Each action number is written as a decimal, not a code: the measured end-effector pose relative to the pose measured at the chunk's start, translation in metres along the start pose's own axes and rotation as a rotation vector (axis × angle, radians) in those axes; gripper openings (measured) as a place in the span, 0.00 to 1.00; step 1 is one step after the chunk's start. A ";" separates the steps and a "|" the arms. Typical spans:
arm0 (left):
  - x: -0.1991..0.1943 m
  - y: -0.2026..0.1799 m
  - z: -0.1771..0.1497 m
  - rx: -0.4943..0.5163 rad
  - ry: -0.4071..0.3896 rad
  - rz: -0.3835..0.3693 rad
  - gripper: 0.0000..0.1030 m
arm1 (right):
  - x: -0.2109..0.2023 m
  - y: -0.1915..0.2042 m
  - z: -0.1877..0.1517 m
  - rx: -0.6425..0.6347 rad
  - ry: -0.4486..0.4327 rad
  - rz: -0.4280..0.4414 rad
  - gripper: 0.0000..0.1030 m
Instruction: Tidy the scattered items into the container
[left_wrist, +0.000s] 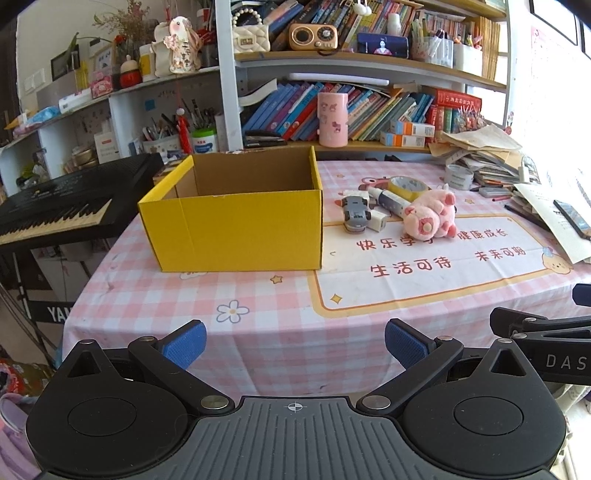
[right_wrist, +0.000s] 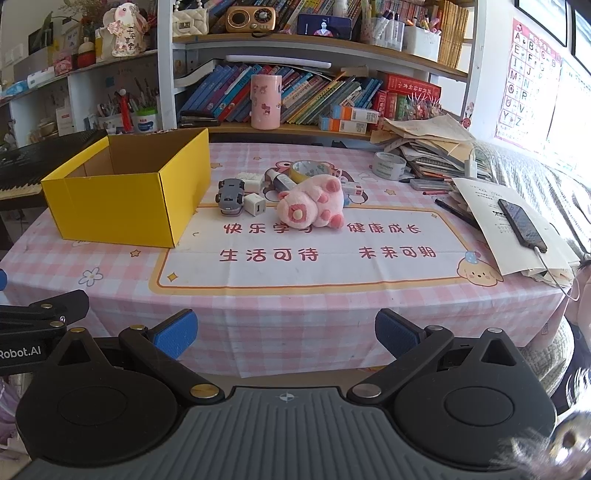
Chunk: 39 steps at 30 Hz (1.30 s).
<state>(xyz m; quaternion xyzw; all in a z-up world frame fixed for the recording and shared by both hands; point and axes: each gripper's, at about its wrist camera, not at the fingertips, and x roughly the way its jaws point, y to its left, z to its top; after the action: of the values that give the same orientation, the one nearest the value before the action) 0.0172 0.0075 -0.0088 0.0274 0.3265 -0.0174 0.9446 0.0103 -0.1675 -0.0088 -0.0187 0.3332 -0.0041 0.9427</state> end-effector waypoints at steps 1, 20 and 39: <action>0.000 0.000 0.000 0.001 0.000 0.001 1.00 | 0.000 0.000 0.000 0.001 -0.001 0.000 1.00; 0.001 0.002 0.000 0.001 0.007 0.001 1.00 | 0.000 0.001 0.001 -0.003 -0.002 -0.001 1.00; 0.003 0.004 -0.003 -0.012 0.002 0.003 1.00 | 0.001 0.001 0.000 -0.006 0.001 -0.001 1.00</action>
<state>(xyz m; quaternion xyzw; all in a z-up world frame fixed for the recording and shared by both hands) 0.0177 0.0118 -0.0127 0.0221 0.3275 -0.0141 0.9445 0.0110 -0.1668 -0.0092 -0.0217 0.3336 -0.0034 0.9425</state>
